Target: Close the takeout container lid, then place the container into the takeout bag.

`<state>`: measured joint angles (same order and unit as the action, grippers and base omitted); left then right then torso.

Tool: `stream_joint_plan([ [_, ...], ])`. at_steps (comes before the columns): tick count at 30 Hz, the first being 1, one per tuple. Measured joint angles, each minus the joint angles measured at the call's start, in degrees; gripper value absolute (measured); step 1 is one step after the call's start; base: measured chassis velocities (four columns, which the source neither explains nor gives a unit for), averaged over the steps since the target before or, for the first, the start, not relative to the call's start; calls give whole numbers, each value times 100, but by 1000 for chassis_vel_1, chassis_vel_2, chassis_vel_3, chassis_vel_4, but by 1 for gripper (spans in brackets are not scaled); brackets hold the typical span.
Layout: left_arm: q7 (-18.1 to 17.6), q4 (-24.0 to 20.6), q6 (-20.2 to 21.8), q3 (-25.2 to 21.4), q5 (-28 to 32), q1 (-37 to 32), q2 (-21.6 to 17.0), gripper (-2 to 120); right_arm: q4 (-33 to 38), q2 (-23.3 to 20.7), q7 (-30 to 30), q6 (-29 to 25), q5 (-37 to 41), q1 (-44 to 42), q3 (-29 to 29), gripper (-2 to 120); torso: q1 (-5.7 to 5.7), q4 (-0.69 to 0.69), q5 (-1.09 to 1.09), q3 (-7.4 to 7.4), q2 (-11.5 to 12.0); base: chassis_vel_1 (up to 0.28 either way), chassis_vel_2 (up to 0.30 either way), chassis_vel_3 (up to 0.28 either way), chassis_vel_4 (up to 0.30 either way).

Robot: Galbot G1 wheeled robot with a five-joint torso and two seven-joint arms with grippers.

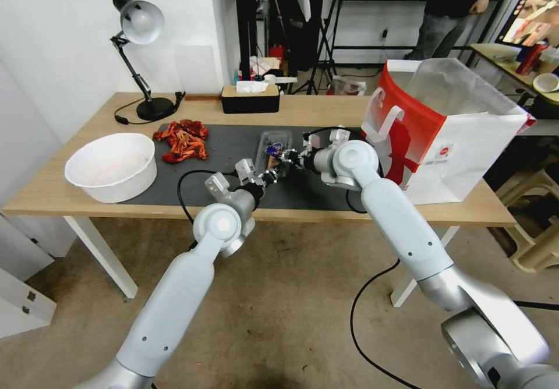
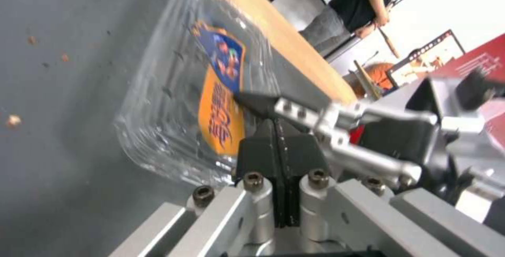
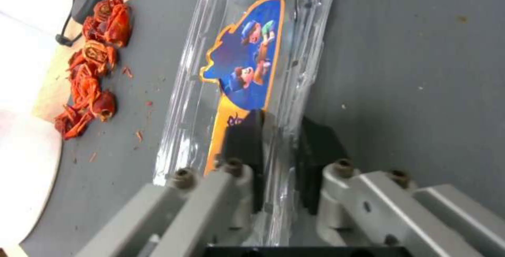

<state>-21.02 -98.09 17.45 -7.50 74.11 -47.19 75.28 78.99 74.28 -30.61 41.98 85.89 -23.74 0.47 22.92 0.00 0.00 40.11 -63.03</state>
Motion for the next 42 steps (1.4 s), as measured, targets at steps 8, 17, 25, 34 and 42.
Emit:
stream_joint_plan([
  [8, 101, -380, -10, -386, -40, -248, -127, 0, 3, -37, 215, -36, -80, -73, 139, 0, 0, -2, -2, 0, 0, 0, 0, 0, 0],
  [17, 1036, -1211, -52, -1069, -1600, -1370, -755, 0, 326, -234, 698, -276, -274, -265, 323, 0, -1, 9, 0, -1, 0, 0, 0, 0, 0],
  [25, 2087, -1374, -813, -1288, -3316, -2291, -934, 30, 825, -609, 1359, -741, -497, -767, 607, 0, -1, 2, 3, -1, 0, -10, -22, -3, -6],
  [34, 2177, -1310, -2251, -1798, -4775, -3181, -836, 62, 810, -594, 2139, -1188, -637, -834, 579, 0, -1, -2, 0, -1, 0, 0, 0, 0, 0],
  [42, 1963, -1324, -2692, -2083, -5303, -3796, -688, 92, 793, -601, 2469, -1428, -763, -884, 553, 0, -1, 0, 1, 0, 0, 0, 0, 0, 0],
])
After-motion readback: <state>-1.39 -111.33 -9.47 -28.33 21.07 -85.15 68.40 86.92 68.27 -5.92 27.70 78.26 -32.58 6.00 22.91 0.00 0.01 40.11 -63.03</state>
